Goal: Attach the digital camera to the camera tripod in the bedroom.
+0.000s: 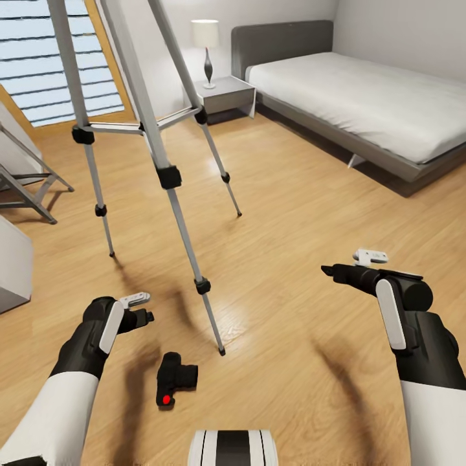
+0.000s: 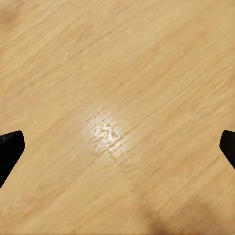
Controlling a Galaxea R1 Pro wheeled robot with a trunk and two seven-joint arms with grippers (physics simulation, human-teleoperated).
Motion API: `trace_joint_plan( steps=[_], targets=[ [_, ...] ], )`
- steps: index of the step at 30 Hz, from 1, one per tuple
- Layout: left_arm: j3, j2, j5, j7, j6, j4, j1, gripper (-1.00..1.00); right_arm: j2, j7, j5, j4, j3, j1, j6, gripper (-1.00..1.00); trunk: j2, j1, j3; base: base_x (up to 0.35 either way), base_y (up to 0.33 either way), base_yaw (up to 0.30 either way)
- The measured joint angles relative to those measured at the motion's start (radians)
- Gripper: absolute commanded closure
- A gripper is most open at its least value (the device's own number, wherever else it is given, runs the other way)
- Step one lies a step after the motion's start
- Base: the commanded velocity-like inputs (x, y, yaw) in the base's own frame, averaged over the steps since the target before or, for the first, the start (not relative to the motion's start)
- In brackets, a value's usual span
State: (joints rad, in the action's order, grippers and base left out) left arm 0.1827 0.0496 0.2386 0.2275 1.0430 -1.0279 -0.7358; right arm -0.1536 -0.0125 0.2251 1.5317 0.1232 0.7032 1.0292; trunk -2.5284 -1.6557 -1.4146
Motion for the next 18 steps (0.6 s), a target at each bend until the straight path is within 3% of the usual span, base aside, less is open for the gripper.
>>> trace_joint_plan(
  steps=[6, 7, 18],
  targets=[
    [-0.001, 0.000, -0.002, 0.000, 0.000, 0.034, -0.012, -1.00, 0.000, 0.000, 0.000, 0.003, -0.001, 0.002, -0.002, -1.00, -0.001, -0.003, -0.023, 0.000, 0.000, 0.000],
    [-0.001, 0.000, -0.003, 0.000, 0.000, 0.101, -0.013, -1.00, 0.000, 0.000, 0.000, 0.004, -0.001, 0.002, -0.002, -1.00, -0.002, -0.003, -0.027, 0.000, 0.000, 0.000],
    [-0.001, 0.000, -0.004, -0.002, 0.000, 0.111, -0.015, -1.00, 0.001, 0.000, -0.001, 0.011, -0.001, 0.002, 0.003, -1.00, -0.004, -0.008, -0.070, 0.000, 0.000, 0.000]
  ],
)
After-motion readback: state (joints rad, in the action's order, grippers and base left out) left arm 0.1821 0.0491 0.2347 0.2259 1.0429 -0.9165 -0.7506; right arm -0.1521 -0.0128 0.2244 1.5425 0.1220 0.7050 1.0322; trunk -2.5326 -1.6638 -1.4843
